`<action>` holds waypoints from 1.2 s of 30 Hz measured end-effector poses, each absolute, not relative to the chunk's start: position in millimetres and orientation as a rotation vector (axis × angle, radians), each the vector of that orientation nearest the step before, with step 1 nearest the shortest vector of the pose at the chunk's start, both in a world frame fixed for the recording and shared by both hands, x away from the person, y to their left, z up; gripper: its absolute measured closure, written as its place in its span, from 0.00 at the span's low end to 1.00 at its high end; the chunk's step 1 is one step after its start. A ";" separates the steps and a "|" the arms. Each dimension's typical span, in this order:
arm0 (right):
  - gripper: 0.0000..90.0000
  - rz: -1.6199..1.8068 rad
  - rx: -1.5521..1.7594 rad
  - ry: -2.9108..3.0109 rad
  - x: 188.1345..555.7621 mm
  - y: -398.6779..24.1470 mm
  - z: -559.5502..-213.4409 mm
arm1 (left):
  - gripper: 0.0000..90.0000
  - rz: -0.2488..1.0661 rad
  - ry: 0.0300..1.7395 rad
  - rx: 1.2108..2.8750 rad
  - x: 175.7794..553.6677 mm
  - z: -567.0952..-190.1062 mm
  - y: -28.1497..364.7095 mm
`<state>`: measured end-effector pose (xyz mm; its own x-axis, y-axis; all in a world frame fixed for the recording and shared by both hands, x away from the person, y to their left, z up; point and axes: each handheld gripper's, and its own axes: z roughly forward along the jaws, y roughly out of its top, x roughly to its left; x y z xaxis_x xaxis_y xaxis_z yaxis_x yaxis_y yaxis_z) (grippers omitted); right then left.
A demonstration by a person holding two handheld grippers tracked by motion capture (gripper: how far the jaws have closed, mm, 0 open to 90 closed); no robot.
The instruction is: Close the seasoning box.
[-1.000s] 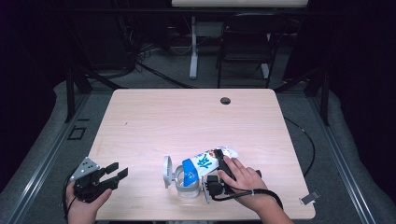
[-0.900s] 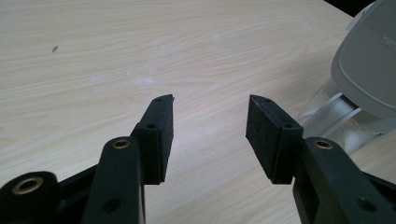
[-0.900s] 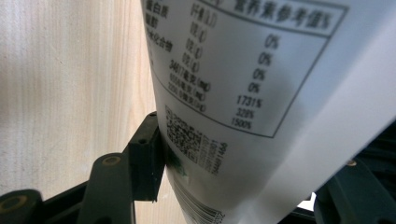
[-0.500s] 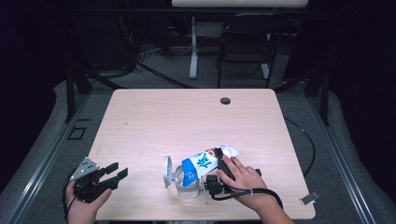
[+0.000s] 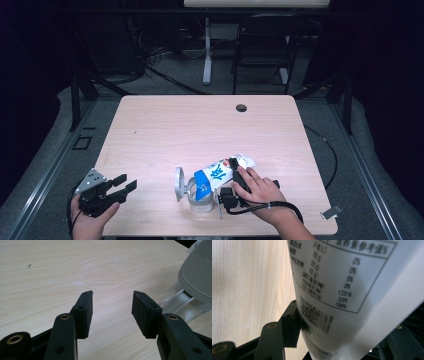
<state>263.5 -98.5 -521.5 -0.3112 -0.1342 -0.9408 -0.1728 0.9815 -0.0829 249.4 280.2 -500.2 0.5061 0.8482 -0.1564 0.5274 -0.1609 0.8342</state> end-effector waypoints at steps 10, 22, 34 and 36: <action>0.48 0.036 -0.233 1.899 263.5 -98.4 -520.4 | 0.58 0.439 1.147 1.831 249.5 -500.3 280.0; 0.48 0.012 -0.265 1.913 263.8 -97.3 -516.5 | 0.58 0.438 1.149 1.835 249.4 -500.3 280.6; 0.49 -0.021 -0.296 1.917 263.6 -96.3 -511.9 | 0.58 0.439 1.149 1.832 249.4 -500.1 280.9; 0.49 -0.032 -0.302 1.916 263.3 -96.1 -511.3 | 0.58 0.438 1.149 1.832 249.4 -500.2 280.9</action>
